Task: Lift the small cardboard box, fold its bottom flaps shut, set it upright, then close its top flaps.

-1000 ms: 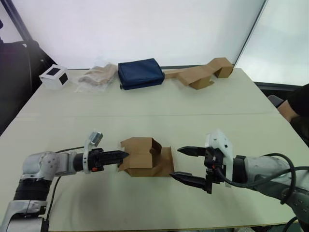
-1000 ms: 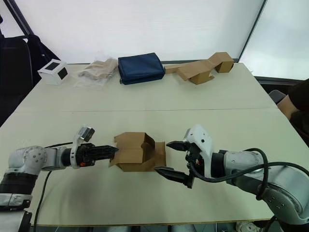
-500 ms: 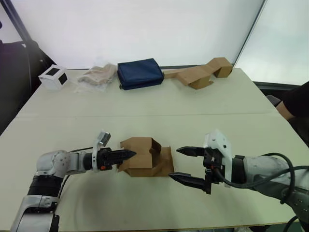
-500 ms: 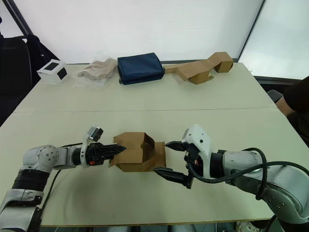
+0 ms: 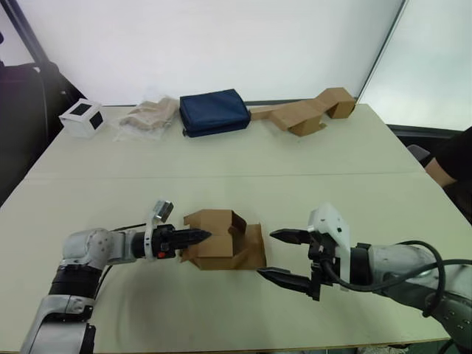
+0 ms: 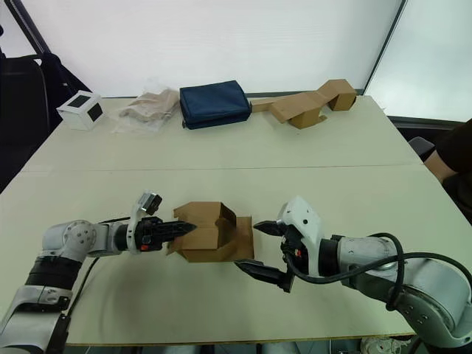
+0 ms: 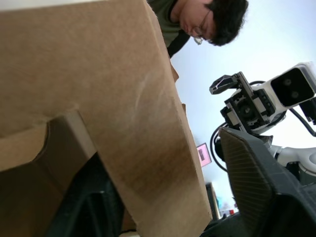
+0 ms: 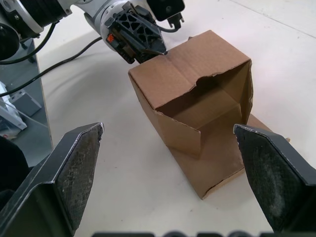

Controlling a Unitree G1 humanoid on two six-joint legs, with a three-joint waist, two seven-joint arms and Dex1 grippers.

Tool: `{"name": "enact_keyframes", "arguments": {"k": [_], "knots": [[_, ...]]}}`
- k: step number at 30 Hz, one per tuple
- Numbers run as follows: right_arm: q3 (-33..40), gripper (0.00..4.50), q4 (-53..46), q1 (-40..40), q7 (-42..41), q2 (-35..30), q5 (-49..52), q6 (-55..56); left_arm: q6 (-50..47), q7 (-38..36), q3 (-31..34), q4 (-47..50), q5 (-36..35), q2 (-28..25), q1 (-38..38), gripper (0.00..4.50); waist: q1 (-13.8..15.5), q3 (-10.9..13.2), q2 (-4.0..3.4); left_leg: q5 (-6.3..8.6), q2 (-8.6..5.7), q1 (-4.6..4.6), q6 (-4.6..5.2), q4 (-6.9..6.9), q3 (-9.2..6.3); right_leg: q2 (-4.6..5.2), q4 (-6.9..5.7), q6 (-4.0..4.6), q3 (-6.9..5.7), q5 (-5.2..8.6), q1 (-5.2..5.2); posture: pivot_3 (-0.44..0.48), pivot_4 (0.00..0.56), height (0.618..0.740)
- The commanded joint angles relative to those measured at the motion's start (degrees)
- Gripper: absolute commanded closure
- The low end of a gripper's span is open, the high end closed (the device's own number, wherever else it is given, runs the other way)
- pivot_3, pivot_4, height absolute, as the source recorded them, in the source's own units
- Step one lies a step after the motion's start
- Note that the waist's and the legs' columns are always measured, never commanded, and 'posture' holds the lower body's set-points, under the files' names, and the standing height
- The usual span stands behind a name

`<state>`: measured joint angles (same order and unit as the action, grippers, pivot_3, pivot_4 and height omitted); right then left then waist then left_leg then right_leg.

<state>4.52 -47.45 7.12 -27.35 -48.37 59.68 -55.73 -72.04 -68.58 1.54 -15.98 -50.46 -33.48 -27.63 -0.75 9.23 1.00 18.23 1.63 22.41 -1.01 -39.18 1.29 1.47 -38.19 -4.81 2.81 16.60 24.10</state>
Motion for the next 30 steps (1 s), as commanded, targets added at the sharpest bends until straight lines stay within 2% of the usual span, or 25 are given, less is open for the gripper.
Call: {"name": "enact_keyframes", "arguments": {"k": [1,8,11,16,17,22,28,30], "knots": [[-0.4,0.00,-0.9,-0.5,-0.5,0.0,-0.9,1.4,0.2,-0.1,0.8,0.9,-0.4,0.6,-1.3,1.46,0.0,0.0,0.00,0.00,0.00,0.00,0.00,0.00,0.00,0.00,0.00,0.00,0.00,0.00,0.00,0.000,0.150,0.740],[-1.1,0.00,-1.0,-0.9,-0.4,0.1,-1.7,1.6,-0.8,1.7,1.4,2.9,-1.3,2.3,-1.8,1.46,0.0,0.0,0.00,0.00,0.00,0.00,0.00,0.00,0.00,0.00,0.00,0.00,0.00,0.00,0.00,0.000,0.150,0.740],[-1.0,0.00,-1.2,-1.1,-0.2,0.2,-1.8,1.5,-1.5,2.5,1.9,4.1,-1.8,2.5,-1.2,2.27,0.0,0.0,0.00,0.00,0.01,0.00,0.00,0.00,-0.01,0.00,0.00,0.00,0.00,0.00,0.00,0.000,0.150,0.740],[0.0,0.00,-1.0,-0.6,0.6,1.2,0.2,1.6,-2.9,3.5,3.0,6.2,-2.8,2.3,-0.3,4.19,0.0,0.0,0.00,0.00,0.01,0.00,0.00,0.00,-0.01,0.01,0.00,0.00,0.00,0.00,0.00,0.000,0.150,0.740],[0.3,0.00,-0.9,-0.4,0.7,1.4,0.9,1.5,-2.8,3.7,3.1,6.3,-2.8,2.2,-0.2,4.46,0.0,0.0,0.00,0.00,0.01,0.00,0.00,0.00,-0.01,0.00,0.00,0.00,0.00,0.00,0.00,0.000,0.150,0.740],[2.1,0.00,-0.3,0.3,1.8,2.1,4.2,1.9,-0.8,4.6,4.9,6.2,-2.4,2.3,-1.2,4.46,0.0,0.0,0.00,0.00,0.00,0.00,0.00,0.00,-0.01,0.02,0.00,0.00,0.00,0.00,0.00,0.000,0.150,0.740],[5.9,0.00,5.1,5.2,7.9,8.7,3.4,7.2,7.8,4.1,6.5,7.4,-0.1,1.0,-7.9,4.46,0.0,0.0,0.01,-0.03,0.00,0.01,-0.05,-0.01,-0.01,0.01,-0.01,-0.01,0.00,0.00,0.00,0.000,0.150,0.740],[6.0,0.58,6.7,7.4,9.0,10.2,1.1,8.9,10.2,3.3,6.1,8.0,0.6,0.4,-10.7,4.50,0.0,0.0,0.01,-0.03,-0.02,0.01,-0.06,-0.01,0.00,0.02,0.00,-0.01,0.00,-0.01,0.00,0.000,0.150,0.740]]}}
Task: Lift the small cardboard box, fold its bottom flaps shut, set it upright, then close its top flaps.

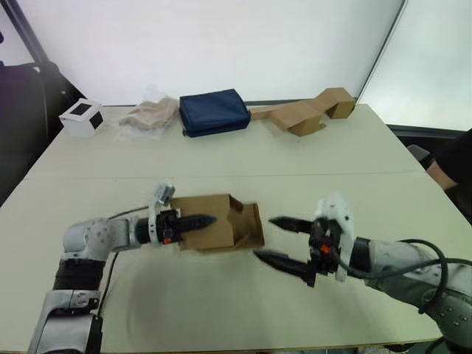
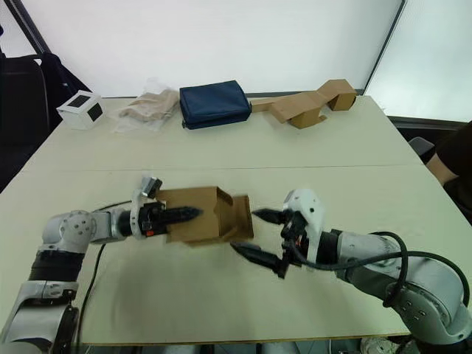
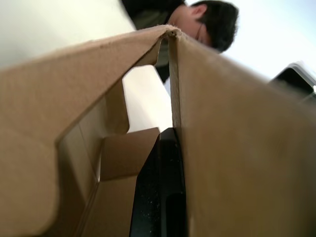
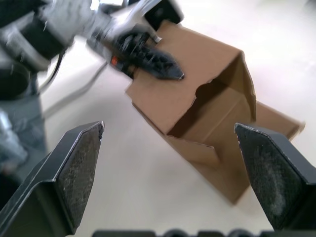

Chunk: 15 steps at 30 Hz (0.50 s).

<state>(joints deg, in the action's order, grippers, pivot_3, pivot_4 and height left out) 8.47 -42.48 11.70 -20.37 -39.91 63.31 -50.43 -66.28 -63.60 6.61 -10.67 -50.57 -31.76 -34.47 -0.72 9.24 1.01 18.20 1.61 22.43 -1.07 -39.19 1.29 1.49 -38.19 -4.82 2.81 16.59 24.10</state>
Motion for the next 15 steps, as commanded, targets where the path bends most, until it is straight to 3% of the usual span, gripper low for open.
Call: {"name": "enact_keyframes", "arguments": {"k": [1,6,11,15], "knots": [[2.0,0.75,2.3,3.5,2.4,2.1,-3.2,4.1,5.1,-2.0,0.8,2.8,0.9,-1.5,-4.7,4.50,0.0,0.0,0.00,0.00,-0.01,0.01,0.00,0.00,0.00,-0.01,0.01,0.00,0.00,0.00,0.00,0.000,0.150,0.740],[1.3,2.57,8.8,12.5,6.2,8.7,-9.2,10.3,13.2,-1.6,-0.3,3.2,4.4,-0.2,-12.2,4.50,-0.1,0.0,0.00,-0.04,-0.01,0.04,-0.07,0.01,0.04,-0.02,-0.01,-0.01,0.00,0.00,0.08,0.000,0.150,0.740],[-0.1,4.45,13.5,19.5,4.8,12.3,-12.6,13.0,15.4,-3.7,-2.0,4.3,5.2,0.1,-16.2,4.50,-0.2,0.0,-0.01,-0.05,-0.02,0.03,-0.09,0.06,0.07,-0.09,-0.04,-0.02,0.00,-0.01,0.12,0.000,0.150,0.740],[-2.5,4.45,16.7,23.0,3.0,13.7,-15.9,14.1,16.6,-5.0,-3.1,4.1,5.9,0.1,-17.8,4.50,-0.3,0.0,-0.02,-0.06,0.00,0.09,-0.10,0.05,0.08,-0.04,-0.09,-0.02,0.01,-0.01,0.22,0.000,0.150,0.740]]}}
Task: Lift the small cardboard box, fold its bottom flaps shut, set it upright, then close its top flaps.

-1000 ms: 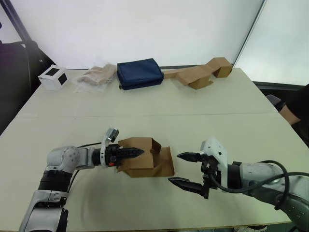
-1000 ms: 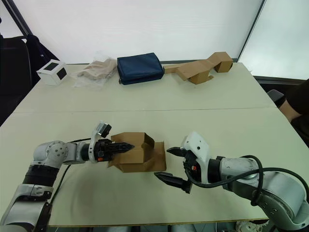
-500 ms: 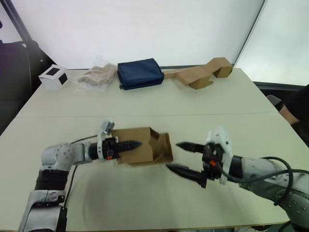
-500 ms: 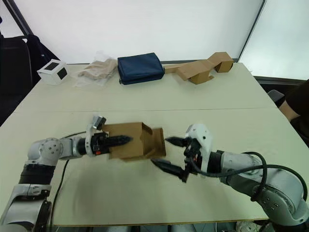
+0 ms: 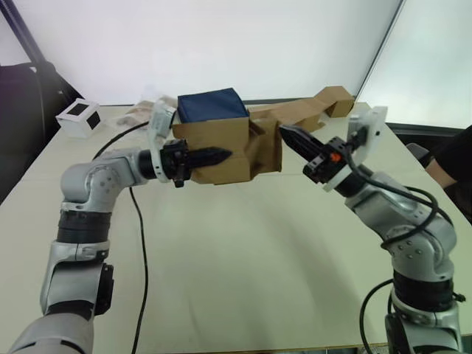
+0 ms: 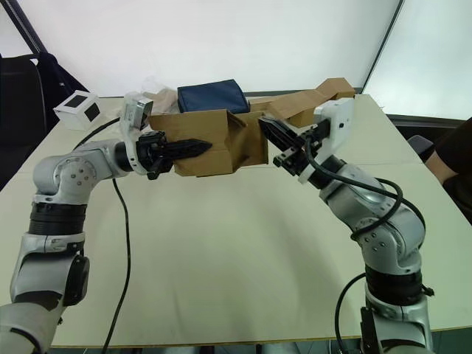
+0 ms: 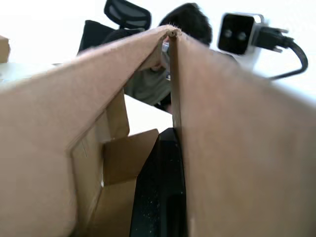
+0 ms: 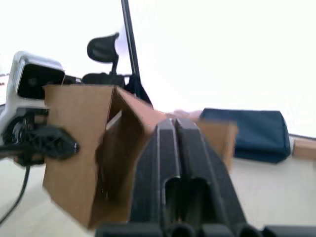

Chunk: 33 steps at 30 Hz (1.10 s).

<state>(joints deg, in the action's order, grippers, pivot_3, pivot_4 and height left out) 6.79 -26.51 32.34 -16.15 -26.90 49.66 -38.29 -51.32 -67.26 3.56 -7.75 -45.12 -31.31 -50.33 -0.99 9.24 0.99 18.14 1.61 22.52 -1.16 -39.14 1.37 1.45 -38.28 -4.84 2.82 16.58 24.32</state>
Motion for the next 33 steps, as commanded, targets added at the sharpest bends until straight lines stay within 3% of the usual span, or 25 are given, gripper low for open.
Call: {"name": "enact_keyframes", "arguments": {"k": [1,13,21,33], "knots": [[-1.2,4.45,1.6,3.2,-1.6,1.1,-2.9,2.2,1.8,-1.7,-0.3,1.2,0.5,-0.5,-2.3,4.50,0.0,0.0,0.00,-0.01,0.00,0.00,-0.01,-0.01,0.00,0.00,-0.02,0.00,0.00,0.00,0.00,0.000,0.150,0.740],[-4.7,4.45,1.0,3.0,-5.4,3.7,-5.0,1.1,1.1,-2.5,-0.2,2.0,0.1,-1.2,-5.3,4.50,0.0,0.0,0.00,0.00,0.00,0.00,0.00,-0.03,0.00,0.02,-0.07,0.00,0.00,0.00,0.01,0.000,0.150,0.740],[-4.8,4.45,0.6,4.1,-6.1,6.6,-4.7,1.4,-2.7,-7.1,-2.4,4.0,-1.4,-3.5,-4.0,4.50,-0.1,0.0,-0.01,-0.01,0.01,0.00,-0.01,-0.02,-0.01,0.00,-0.08,0.00,0.00,0.00,0.02,0.000,0.150,0.740],[-2.7,4.45,-5.0,1.1,-9.3,0.6,-2.0,-3.3,-0.7,-5.6,-1.0,1.7,0.0,-3.6,-4.6,4.50,0.0,0.0,-0.01,0.00,0.00,0.00,0.00,-0.03,-0.01,0.01,-0.07,0.00,0.00,0.00,0.02,0.000,0.150,0.740]]}}
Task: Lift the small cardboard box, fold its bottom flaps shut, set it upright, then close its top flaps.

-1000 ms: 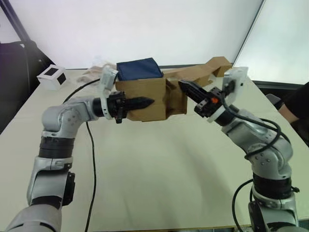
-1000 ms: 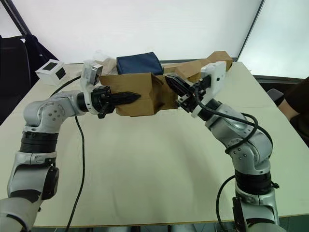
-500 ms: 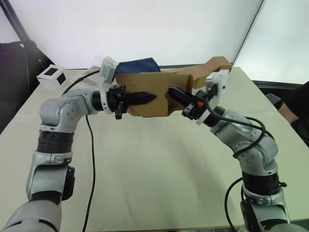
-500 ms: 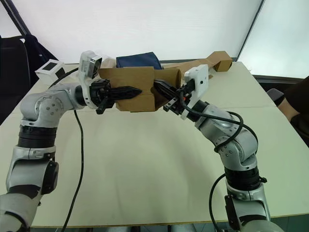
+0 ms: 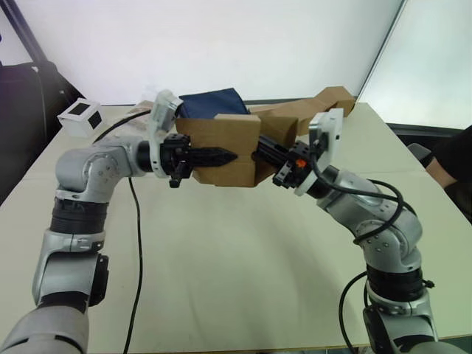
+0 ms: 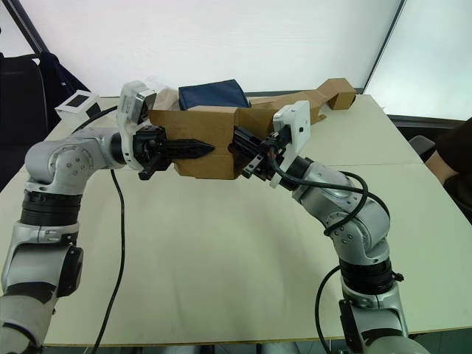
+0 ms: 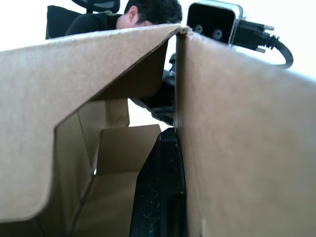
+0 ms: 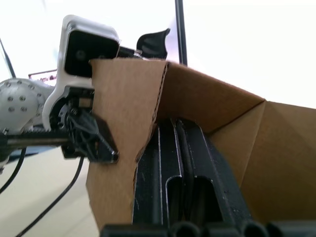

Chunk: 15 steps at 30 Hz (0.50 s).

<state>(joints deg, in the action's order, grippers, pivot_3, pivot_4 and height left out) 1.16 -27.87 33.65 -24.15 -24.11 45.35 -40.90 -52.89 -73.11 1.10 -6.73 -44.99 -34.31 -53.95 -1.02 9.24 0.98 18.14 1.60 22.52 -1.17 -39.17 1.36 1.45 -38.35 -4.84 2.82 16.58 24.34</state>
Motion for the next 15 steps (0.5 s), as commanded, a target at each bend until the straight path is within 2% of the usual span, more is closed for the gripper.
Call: {"name": "enact_keyframes", "arguments": {"k": [1,9,15], "knots": [[4.1,4.45,-4.2,-0.8,-1.9,-3.6,3.2,-1.4,0.9,0.4,1.5,0.6,-0.1,-0.6,-0.9,4.50,0.0,0.0,0.00,0.00,0.00,0.00,0.00,0.00,0.00,0.00,0.00,0.00,0.00,0.00,0.00,0.000,0.150,0.740],[14.2,4.45,-6.6,-6.8,-3.8,-13.8,15.3,-8.2,1.4,0.2,1.7,-0.3,0.2,-1.0,-0.6,4.50,0.1,0.0,0.00,0.01,0.01,0.02,0.02,0.00,-0.01,-0.01,0.04,0.00,0.00,0.00,-0.01,0.000,0.150,0.740],[12.1,4.45,-8.5,-11.7,-3.9,-16.6,14.9,-9.7,0.8,0.5,2.0,0.2,-0.7,-0.7,-0.7,4.50,0.0,0.0,0.00,0.01,0.01,0.02,0.02,0.00,0.01,-0.04,0.03,0.00,0.03,0.00,-0.01,0.000,0.150,0.740]]}}
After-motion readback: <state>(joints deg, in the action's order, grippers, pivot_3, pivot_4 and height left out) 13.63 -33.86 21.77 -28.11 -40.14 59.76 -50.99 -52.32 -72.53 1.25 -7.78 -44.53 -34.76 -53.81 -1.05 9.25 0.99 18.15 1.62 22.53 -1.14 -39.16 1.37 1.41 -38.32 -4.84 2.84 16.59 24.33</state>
